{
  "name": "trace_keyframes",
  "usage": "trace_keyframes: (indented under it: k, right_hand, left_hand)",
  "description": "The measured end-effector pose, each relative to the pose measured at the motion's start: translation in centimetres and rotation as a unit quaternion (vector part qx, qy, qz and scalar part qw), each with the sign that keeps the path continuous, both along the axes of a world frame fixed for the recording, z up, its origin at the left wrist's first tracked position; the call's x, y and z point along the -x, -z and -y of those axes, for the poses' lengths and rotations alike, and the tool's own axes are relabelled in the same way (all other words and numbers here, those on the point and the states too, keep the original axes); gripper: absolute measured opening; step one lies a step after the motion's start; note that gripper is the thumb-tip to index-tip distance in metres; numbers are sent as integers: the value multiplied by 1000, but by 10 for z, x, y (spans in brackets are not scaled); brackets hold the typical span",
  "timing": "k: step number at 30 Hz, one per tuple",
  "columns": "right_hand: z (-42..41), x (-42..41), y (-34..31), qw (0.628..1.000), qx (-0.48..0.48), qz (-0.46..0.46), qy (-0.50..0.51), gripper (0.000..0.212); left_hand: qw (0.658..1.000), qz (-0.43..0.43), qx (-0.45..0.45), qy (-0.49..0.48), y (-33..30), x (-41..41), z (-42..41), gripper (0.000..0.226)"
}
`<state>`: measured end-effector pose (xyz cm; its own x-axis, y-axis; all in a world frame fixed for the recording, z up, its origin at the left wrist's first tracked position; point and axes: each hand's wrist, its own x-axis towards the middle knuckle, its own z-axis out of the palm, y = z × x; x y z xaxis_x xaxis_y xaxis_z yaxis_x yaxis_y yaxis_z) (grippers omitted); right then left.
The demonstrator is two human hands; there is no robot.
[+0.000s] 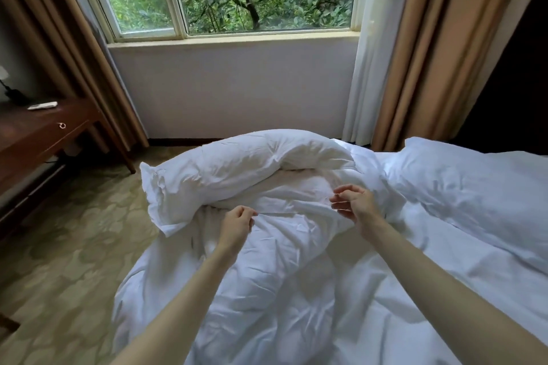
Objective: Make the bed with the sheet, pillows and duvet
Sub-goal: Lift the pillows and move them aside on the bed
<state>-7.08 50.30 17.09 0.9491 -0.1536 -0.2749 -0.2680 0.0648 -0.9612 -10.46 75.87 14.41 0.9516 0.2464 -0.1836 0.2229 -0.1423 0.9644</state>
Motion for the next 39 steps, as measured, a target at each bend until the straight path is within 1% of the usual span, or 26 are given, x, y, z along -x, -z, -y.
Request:
trace_keyframes:
  k: [5,7,10,12,14,18,23,29,33,36,39]
  right_hand:
    - [78,45,0,999,-26,10,42,24]
    - [117,71,0,998,-30,10,51,24]
    - [186,110,2,997,-29,1,67,23]
    - [239,136,1,997,-22,-1,77,21]
    - [273,151,2,995,-23,-5,93,21]
    - [340,184,3,992,-25,-13,122,19]
    - [391,202,12,990,-36,-27,134,19]
    - [427,206,24,986,-32,-40,160,18]
    - [452,201,29,982,-3,-46,182,18]
    - [473,196,30,978,14,-42,205,17]
    - [494,186,32,972,34,-46,229,17]
  left_hand:
    - [999,-11,23,24,-1,36,82,22]
    - [999,-16,19,27,1,51,122,23]
    - [999,-20,15,35,3,76,191,26]
    - [998,-17,36,42,5,97,243,29]
    - [997,-14,53,46,7,112,276,31]
    - [997,-13,46,62,8,145,344,30]
    - [997,-7,40,68,0,151,389,30]
    - [996,-43,37,73,11,141,416,25]
    - [994,-61,26,85,29,119,434,23]
    - [991,-76,40,99,39,100,455,20]
    - [990,-87,48,104,40,81,477,22]
